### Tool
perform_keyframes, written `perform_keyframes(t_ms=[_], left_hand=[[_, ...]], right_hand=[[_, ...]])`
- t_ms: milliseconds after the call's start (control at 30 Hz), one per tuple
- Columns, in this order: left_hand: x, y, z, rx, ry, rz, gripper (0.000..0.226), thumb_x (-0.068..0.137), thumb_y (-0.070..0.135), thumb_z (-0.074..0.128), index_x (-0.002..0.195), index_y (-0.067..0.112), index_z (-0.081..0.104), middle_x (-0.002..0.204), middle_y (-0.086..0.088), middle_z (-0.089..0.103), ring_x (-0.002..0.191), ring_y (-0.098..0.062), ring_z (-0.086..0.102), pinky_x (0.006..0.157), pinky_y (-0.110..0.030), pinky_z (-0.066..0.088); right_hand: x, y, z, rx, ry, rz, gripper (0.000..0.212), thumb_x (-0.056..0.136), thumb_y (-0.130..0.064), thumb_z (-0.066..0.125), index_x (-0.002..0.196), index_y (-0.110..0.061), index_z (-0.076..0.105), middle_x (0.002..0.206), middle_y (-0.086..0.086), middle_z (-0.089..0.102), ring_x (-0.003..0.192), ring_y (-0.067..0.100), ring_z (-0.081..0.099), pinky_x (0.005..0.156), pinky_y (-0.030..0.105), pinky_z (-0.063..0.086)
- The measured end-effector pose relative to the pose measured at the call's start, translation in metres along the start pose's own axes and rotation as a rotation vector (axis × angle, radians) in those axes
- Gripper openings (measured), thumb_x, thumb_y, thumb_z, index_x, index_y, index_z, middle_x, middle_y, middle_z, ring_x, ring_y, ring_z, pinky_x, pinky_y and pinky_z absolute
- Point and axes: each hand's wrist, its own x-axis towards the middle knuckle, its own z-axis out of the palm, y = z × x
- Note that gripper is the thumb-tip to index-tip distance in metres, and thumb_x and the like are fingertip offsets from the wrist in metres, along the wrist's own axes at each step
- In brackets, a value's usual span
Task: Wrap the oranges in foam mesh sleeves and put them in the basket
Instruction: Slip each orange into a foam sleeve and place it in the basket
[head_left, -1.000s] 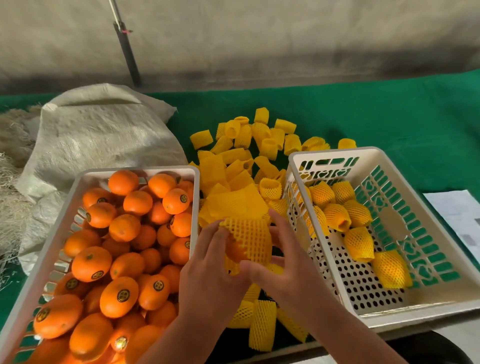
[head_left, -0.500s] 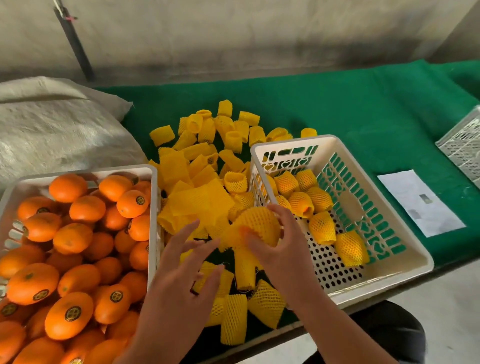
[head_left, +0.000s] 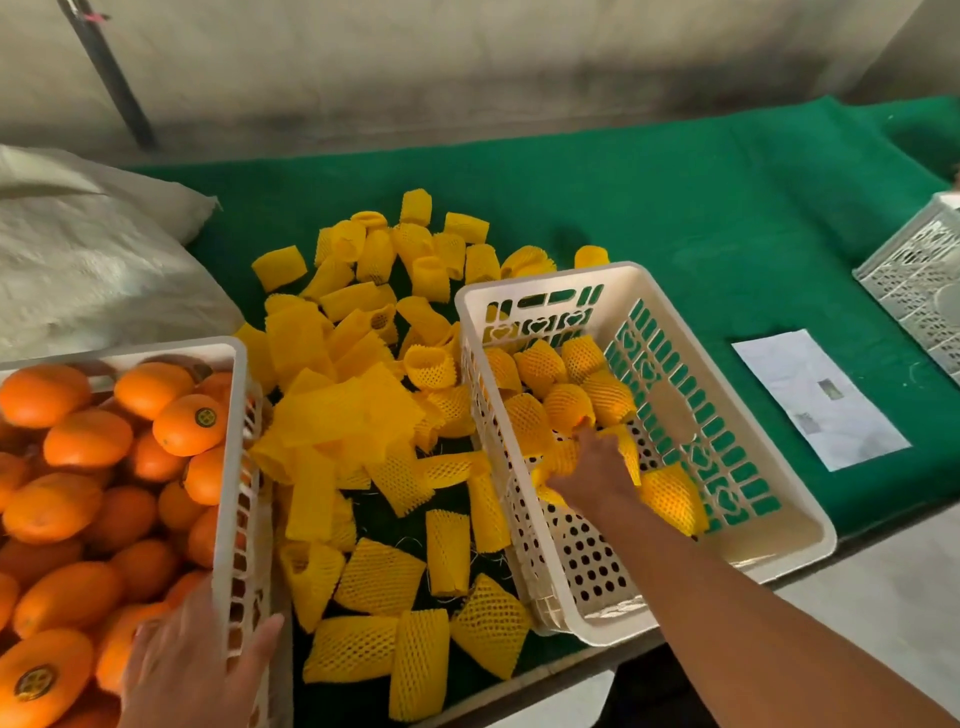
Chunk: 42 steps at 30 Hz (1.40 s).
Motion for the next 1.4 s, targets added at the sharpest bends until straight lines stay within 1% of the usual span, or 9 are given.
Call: perform_keyframes(t_ms=[100,167,267,433,667,767,1000,1167,1400], left_hand=[[0.012,0.0,-0.006,-0.105,-0.036,0.053,0.056,0.083,-0.011,0.076,0.135,0.003,0.061,0.114,-0.027,0.071,0.098,-0.042,0.071,0.094,-0.052,0.054],[0.014,-0.004,-0.013,-0.169,-0.027,0.217,0.081,0.08,-0.031,0.064,0.127,0.035,0.066,0.103,0.002,0.075,0.092,-0.016,0.072,0.087,-0.031,0.057],[-0.011,0.001,-0.017,0.007,0.017,0.278,0.042,0.088,0.008,0.073,0.127,0.013,0.059,0.114,-0.003,0.064,0.106,-0.023,0.064,0.091,-0.041,0.053],[0.001,0.002,0.005,-0.001,0.085,0.048,0.058,0.086,0.027,0.077,0.137,0.011,0.053,0.119,-0.011,0.07,0.105,-0.03,0.068,0.104,-0.052,0.047],[-0.002,-0.021,0.024,0.057,0.175,0.152,0.063,0.097,0.059,0.049,0.147,0.024,0.034,0.129,0.01,0.062,0.125,-0.01,0.057,0.126,-0.046,0.019],[0.0,-0.035,0.016,0.055,0.127,0.247,0.064,0.095,0.077,0.02,0.142,0.037,0.036,0.126,0.02,0.055,0.124,-0.004,0.05,0.123,-0.042,0.027],[0.023,-0.094,-0.016,0.131,0.182,0.449,0.017,0.098,0.033,0.043,0.112,0.039,0.05,0.12,0.016,0.054,0.117,-0.009,0.049,0.094,-0.028,0.043],[0.031,-0.097,-0.012,0.461,0.126,0.476,0.05,0.083,0.017,0.067,0.13,0.026,0.055,0.139,-0.001,0.05,0.128,-0.023,0.043,0.1,-0.039,0.043],[0.045,-0.094,-0.014,0.504,0.158,0.473,0.044,0.081,0.021,0.067,0.122,0.024,0.053,0.124,0.0,0.052,0.12,-0.022,0.042,0.102,-0.037,0.038]], right_hand=[[0.02,-0.006,0.009,-0.097,0.041,0.015,0.085,0.085,-0.04,0.079,0.151,-0.018,0.03,0.152,0.023,0.027,0.137,0.042,0.039,0.1,0.047,0.052],[0.025,-0.008,0.014,-0.145,0.104,0.037,0.08,0.085,-0.039,0.079,0.147,-0.021,0.031,0.151,0.019,0.026,0.14,0.04,0.032,0.097,0.048,0.054],[0.027,-0.006,0.018,-0.119,0.08,0.068,0.091,0.083,-0.046,0.082,0.15,-0.024,0.026,0.155,0.017,0.021,0.148,0.04,0.018,0.102,0.053,0.049],[0.006,0.001,-0.001,0.073,-0.086,-0.025,0.117,0.081,-0.049,0.086,0.166,-0.02,0.01,0.171,0.015,0.003,0.158,0.037,0.003,0.123,0.055,0.025],[-0.062,-0.061,-0.028,0.34,0.199,-0.182,0.063,0.096,-0.057,0.062,0.148,-0.023,0.051,0.148,0.007,0.049,0.134,0.029,0.048,0.103,0.051,0.047],[-0.103,-0.11,-0.022,0.345,0.296,-0.382,0.054,0.097,-0.058,0.056,0.141,-0.026,0.054,0.138,-0.006,0.05,0.126,0.011,0.046,0.094,0.038,0.043],[-0.15,-0.153,0.035,0.125,0.128,-0.637,0.032,0.096,-0.022,0.073,0.127,-0.02,0.067,0.131,-0.004,0.063,0.124,0.018,0.058,0.097,0.025,0.042],[-0.162,-0.158,0.089,-0.063,-0.228,-0.649,0.026,0.105,-0.023,0.057,0.13,-0.027,0.064,0.136,-0.007,0.053,0.124,0.015,0.054,0.095,0.02,0.04],[-0.169,-0.206,0.117,-0.207,-0.412,-0.617,0.057,0.105,-0.02,0.056,0.155,-0.041,0.04,0.172,-0.002,0.003,0.157,0.028,0.02,0.117,0.036,0.041]])
